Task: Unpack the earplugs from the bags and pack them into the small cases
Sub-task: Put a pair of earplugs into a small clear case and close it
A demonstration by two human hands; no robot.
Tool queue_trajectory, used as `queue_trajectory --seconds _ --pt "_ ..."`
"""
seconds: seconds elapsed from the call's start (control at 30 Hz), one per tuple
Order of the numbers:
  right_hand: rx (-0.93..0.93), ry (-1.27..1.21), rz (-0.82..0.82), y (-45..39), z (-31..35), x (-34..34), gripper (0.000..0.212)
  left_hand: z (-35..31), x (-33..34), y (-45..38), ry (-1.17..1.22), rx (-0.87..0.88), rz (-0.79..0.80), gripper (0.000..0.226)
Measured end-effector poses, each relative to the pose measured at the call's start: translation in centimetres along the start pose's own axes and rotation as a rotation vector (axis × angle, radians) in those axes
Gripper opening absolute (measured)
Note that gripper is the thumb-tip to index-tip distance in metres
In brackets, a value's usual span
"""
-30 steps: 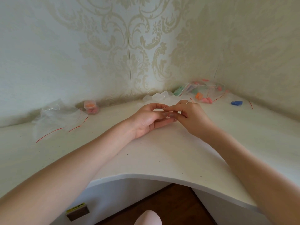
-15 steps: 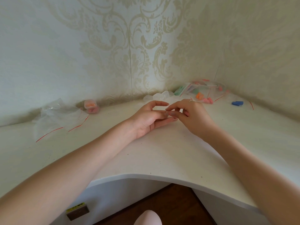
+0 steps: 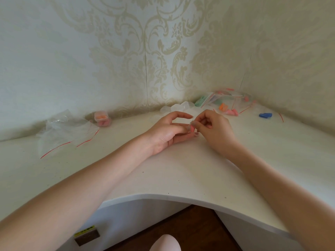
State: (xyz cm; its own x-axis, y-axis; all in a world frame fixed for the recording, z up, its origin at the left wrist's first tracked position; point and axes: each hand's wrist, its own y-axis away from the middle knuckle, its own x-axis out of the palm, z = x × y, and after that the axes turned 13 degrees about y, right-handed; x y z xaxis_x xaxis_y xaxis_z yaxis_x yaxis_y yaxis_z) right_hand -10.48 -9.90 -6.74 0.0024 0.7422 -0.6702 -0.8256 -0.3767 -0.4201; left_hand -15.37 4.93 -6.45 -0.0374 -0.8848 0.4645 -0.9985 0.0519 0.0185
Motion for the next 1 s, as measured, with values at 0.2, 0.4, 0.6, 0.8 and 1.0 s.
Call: queue_trajectory --seconds 0.2,0.4,0.6,0.8,1.0 --pt "0.049 0.022 0.000 0.1 0.3 0.6 0.012 0.7 0.3 0.0 -0.211 0.118 -0.045 0.030" --pt "0.158 -0.138 0.090 -0.1 0.5 0.2 0.019 0.9 0.5 -0.1 -0.184 0.137 -0.115 0.018" --pt "0.235 -0.552 0.198 0.0 0.7 -0.4 0.028 0.9 0.4 -0.3 -0.162 0.141 -0.185 0.013" --pt "0.148 -0.520 0.114 0.0 0.6 -0.3 0.008 0.8 0.1 -0.5 -0.164 0.163 -0.272 0.013" --pt "0.148 -0.387 0.054 -0.1 0.6 -0.7 0.013 0.7 0.5 -0.2 -0.163 0.144 -0.254 0.016"
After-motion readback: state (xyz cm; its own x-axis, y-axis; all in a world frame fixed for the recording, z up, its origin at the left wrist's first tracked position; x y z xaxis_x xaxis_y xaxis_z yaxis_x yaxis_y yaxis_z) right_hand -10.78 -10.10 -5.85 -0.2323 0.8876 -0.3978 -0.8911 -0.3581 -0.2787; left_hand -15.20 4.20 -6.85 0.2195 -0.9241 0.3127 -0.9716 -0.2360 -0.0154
